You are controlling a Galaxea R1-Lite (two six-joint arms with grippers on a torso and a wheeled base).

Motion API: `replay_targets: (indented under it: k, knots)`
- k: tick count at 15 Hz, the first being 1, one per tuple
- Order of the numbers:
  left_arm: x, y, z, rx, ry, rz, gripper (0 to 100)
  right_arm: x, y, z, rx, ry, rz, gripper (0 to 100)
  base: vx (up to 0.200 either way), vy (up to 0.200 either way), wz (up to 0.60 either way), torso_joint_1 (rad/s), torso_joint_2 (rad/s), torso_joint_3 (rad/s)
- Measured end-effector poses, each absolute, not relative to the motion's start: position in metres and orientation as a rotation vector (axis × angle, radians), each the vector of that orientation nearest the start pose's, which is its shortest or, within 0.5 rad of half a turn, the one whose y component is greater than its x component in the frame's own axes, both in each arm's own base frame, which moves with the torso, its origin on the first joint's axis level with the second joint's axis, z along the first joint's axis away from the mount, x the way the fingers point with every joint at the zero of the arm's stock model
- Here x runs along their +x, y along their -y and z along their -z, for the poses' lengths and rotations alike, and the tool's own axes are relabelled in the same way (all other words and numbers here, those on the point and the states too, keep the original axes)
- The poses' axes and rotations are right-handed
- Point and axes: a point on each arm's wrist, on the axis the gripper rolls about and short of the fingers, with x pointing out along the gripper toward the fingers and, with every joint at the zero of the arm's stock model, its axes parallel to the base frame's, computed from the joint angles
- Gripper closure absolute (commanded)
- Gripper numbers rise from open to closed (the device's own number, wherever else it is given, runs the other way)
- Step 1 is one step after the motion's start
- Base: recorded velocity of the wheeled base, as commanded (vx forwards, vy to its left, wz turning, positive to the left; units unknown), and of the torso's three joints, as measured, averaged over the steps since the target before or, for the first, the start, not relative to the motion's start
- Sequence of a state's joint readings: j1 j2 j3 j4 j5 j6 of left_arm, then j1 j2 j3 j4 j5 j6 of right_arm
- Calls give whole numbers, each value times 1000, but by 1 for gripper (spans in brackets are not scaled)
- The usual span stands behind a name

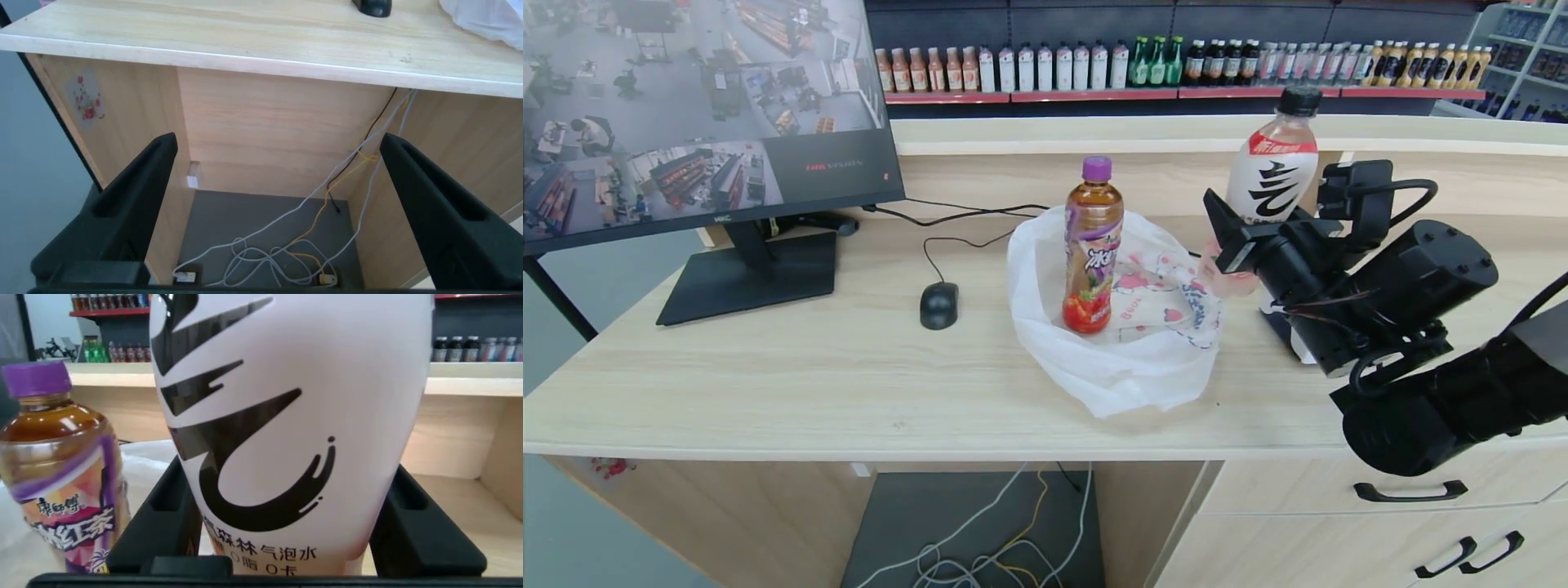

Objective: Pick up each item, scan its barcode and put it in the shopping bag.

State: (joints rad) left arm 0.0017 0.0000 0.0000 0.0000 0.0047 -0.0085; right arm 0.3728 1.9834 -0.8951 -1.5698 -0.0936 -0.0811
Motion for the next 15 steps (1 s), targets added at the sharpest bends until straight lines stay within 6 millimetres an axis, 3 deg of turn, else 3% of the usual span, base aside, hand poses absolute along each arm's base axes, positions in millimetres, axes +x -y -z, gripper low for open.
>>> replay_targets:
  k: [10, 15]
  knots:
    - [-23, 0, -75, -8, 0, -6, 0, 363, -148, -183, 55, 469, -281, 100, 0, 0, 0, 0, 0, 0]
    - [-23, 0, -75, -7, 0, -6, 0, 374, -163, -159, 47, 422, -307, 100, 0, 0, 0, 0, 0, 0]
